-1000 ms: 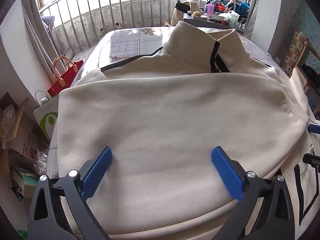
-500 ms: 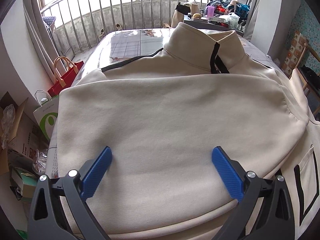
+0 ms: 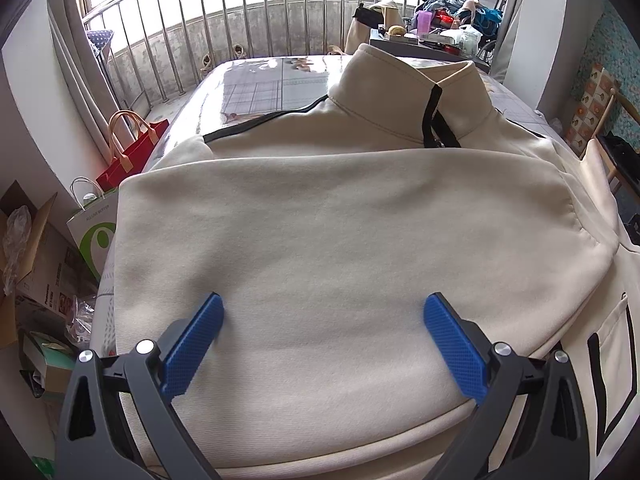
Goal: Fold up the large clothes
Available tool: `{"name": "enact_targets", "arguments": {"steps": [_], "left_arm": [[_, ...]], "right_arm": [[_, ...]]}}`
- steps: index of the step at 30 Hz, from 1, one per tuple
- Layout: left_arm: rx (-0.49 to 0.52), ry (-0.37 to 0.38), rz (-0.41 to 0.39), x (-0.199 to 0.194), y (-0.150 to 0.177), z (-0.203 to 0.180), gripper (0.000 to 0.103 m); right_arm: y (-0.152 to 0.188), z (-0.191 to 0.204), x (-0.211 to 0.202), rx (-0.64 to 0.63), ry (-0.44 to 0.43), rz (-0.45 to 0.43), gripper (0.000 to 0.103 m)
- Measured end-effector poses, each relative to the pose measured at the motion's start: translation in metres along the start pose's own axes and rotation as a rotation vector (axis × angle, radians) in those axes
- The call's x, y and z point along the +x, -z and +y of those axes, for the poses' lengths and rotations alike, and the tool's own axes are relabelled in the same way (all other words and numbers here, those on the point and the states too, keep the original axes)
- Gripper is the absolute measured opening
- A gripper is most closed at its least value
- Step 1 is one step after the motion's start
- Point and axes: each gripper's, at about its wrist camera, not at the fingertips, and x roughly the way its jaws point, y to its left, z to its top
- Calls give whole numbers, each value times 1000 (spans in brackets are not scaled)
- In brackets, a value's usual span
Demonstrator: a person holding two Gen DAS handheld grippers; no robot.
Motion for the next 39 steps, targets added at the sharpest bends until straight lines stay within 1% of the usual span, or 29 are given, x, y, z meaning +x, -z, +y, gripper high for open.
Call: {"name": "enact_targets", "arguments": {"steps": [1, 2, 3, 4, 5, 8, 9, 11, 13, 14, 16, 17, 18, 19, 20, 21, 23, 24, 26, 27, 28, 30, 31, 32, 33, 34, 35, 36, 39], "left_arm": [[-1, 0, 1, 0, 0, 0, 99], [-1, -1, 1, 0, 0, 0, 99], [-1, -1, 0, 0, 0, 0, 99], [-1, -1, -1, 0, 0, 0, 99], [-1, -1, -2, 0, 0, 0, 99], [-2, 0, -3, 0, -1, 0, 99], [-2, 0, -1, 0, -1, 1, 99], [-2, -1, 4, 1, -1, 1, 99], [-2, 0, 11, 1, -2, 1, 99], [-2, 0, 13, 1, -2, 1, 99], [-2, 0, 12, 1, -2, 1, 99], [-2, 0, 9, 1, -1, 1, 99], [-1, 0, 7, 1, -2, 2, 99], [-1, 0, 6, 1, -3, 1, 99], [0, 1, 8, 2, -3, 1, 99], [0, 3, 14, 2, -4, 1, 99], [1, 12, 37, 2, -6, 2, 99], [-1, 21, 48, 1, -7, 4, 99], [-15, 46, 51, -4, -8, 9, 99], [-24, 51, 50, -6, -8, 12, 99], [-31, 50, 52, -8, -7, 15, 99], [-40, 45, 57, -11, -4, 20, 99], [-39, 47, 58, -12, -3, 22, 99], [-36, 53, 62, -12, -2, 24, 99], [-30, 57, 67, -12, 0, 24, 99], [-23, 58, 70, -11, 1, 24, 99], [-12, 56, 68, -10, 2, 24, 99], [-2, 52, 64, -10, 3, 23, 99], [1, 50, 49, -8, 5, 22, 99]], "right_arm": [[-1, 0, -3, 1, -5, -12, 46], [-2, 0, -4, 4, -4, -28, 31], [-5, 0, -6, 6, -2, -48, 23], [-10, 1, -7, 6, 4, -75, 12], [-14, 0, -11, 6, 5, -105, 8], [-19, 5, -26, -39, 12, -183, 4], [-17, 13, -33, -68, 21, -211, 3], [-6, 41, -49, -173, 50, -294, 3], [14, 81, -61, -317, 79, -377, 3], [30, 106, -64, -414, 96, -409, 3], [74, 161, -61, -654, 128, -451, 3], [101, 185, -54, -786, 148, -451, 3], [132, 207, -42, -926, 174, -435, 3], [165, 224, -25, -1065, 198, -394, 3], [196, 234, -6, -1178, 216, -335, 3], [225, 238, 16, -1276, 232, -257, 3], [272, 230, 58, -1415, 274, -100, 3], [293, 218, 81, -1477, 313, -15, 3], [320, 187, 119, -1565, 409, 114, 4], [329, 168, 135, -1596, 462, 171, 5], [333, 150, 148, -1617, 513, 207, 7], [330, 118, 165, -1627, 617, 234, 16], [327, 108, 167, -1606, 643, 256, 23], [325, 102, 167, -1582, 661, 270, 28], [318, 97, 165, -1566, 675, 270, 30], [315, 94, 159, -1550, 677, 271, 37], [313, 94, 150, -1535, 673, 265, 52], [311, 98, 140, -1520, 651, 256, 56], [303, 117, 108, -1449, 557, 219, 59]]}}
